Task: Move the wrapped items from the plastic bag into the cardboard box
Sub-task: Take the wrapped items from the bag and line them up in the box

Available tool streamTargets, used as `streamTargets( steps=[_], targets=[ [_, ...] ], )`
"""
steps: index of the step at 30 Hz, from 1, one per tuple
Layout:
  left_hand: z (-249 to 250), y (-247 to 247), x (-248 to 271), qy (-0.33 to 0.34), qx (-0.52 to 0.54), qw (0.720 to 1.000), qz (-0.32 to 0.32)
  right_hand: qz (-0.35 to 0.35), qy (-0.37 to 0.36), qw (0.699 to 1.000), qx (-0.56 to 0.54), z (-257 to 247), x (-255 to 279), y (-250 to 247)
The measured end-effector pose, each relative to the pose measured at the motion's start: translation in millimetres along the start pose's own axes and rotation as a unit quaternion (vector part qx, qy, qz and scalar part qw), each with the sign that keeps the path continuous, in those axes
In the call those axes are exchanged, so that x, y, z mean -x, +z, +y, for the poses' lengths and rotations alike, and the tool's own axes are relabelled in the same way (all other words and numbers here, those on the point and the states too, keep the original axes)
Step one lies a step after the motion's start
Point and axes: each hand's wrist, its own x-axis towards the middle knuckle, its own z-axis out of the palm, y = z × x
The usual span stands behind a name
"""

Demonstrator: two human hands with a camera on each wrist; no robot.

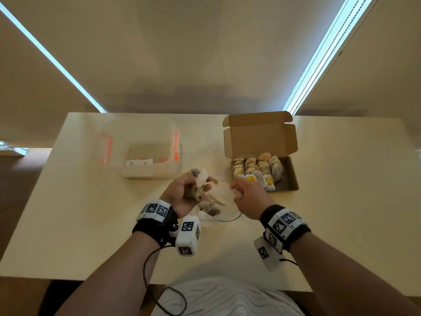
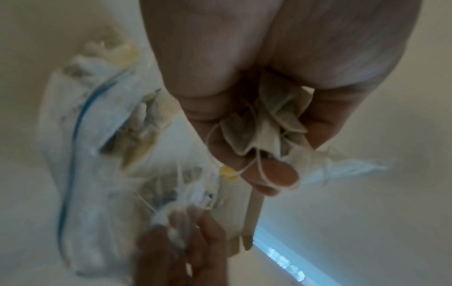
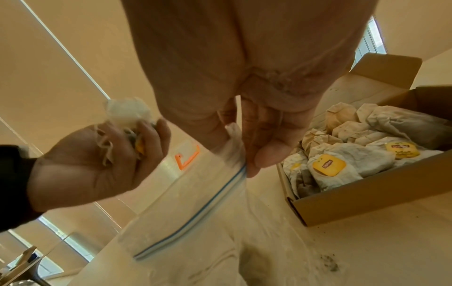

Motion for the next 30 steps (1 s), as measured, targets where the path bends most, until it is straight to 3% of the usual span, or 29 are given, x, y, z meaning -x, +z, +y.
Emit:
streamTargets(
  steps=[4,6,9,12,14,16,19,23,26,30],
  targets=[
    [12,14,14,0.02,0.077,0.996,-0.045,-0.01,-0.007,1.0,0.025,-3,3,-6],
    [17,22,20,0.037,0.06,0.996,-0.056,0.034,-0.034,0.998,0.03,-8,7,-15],
    [20,40,26,0.081,-0.022,0.996,-0.04,0.149,-0.091,0.978,-0.113,-30,17,-29],
    [17,55,27,0.142,-0.107,0.984,-0.016,0.159,-0.108,0.956,-0.222,-67,26,-37],
    [16,61,28,0.156,-0.106,0.982,-0.026,0.184,-0.099,0.95,-0.233,-80,24,-38],
    [17,61,29,0.141,-0.041,0.989,-0.021,0.212,-0.071,0.937,-0.268,-82,19,-43],
    [20,55,27,0.118,0.039,0.992,-0.004,0.196,-0.046,0.914,-0.352,-81,17,-55],
    [20,43,23,0.097,0.023,0.995,0.029,0.181,-0.066,0.906,-0.377,-84,18,-77],
    [22,35,24,0.099,-0.044,0.993,0.049,0.15,-0.087,0.922,-0.346,-85,18,-96],
    [30,34,30,0.156,-0.18,0.971,0.034,0.136,-0.11,0.938,-0.3,-82,20,-113]
  ],
)
